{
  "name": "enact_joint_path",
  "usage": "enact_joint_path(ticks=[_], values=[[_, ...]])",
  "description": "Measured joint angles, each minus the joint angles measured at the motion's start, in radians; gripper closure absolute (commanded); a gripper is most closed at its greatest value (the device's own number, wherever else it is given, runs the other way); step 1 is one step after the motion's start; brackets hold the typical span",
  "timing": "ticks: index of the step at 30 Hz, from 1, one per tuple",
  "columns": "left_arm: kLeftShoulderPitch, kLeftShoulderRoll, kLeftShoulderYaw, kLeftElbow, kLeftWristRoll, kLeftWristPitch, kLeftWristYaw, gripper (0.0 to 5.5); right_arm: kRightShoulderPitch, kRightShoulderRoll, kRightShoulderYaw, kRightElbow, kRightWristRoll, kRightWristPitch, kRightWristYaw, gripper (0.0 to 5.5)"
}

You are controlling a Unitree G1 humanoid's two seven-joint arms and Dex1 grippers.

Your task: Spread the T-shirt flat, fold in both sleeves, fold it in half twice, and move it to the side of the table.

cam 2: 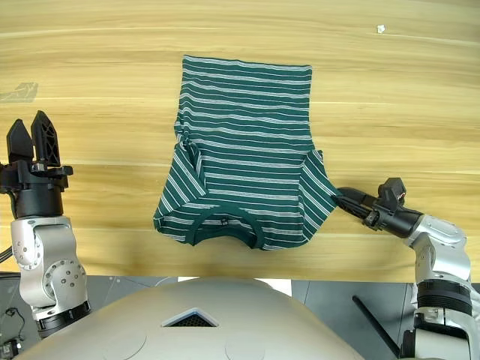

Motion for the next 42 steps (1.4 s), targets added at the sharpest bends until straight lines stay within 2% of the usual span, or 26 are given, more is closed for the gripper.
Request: enact_joint_path(ticks=[1,9,19,26,36,42], values=[[0.000,0.000,0.000,0.000,0.003,0.000,0.000,2.98,0.003,-0.001,-0.001,-0.001,0.000,0.001,0.005,4.07],[0.002,-0.020,-0.011,0.000,0.027,0.002,-0.016,2.94,0.016,-0.028,-0.002,-0.002,-0.018,0.003,0.028,5.48],[0.001,-0.037,-0.033,0.009,0.052,0.002,-0.031,2.94,-0.007,-0.028,-0.001,0.020,-0.029,-0.019,0.033,5.48],[-0.002,-0.038,-0.040,0.034,0.066,0.002,-0.041,2.94,0.001,-0.013,-0.026,-0.172,0.054,0.049,0.053,5.48],[-0.002,-0.043,-0.078,0.058,0.101,0.002,-0.071,2.94,-0.064,0.056,0.119,-0.314,-0.037,0.047,-0.009,5.48],[-0.004,-0.047,-0.078,0.074,0.105,0.002,-0.076,2.94,-0.093,0.082,0.141,-0.371,-0.036,0.053,-0.018,5.48]])
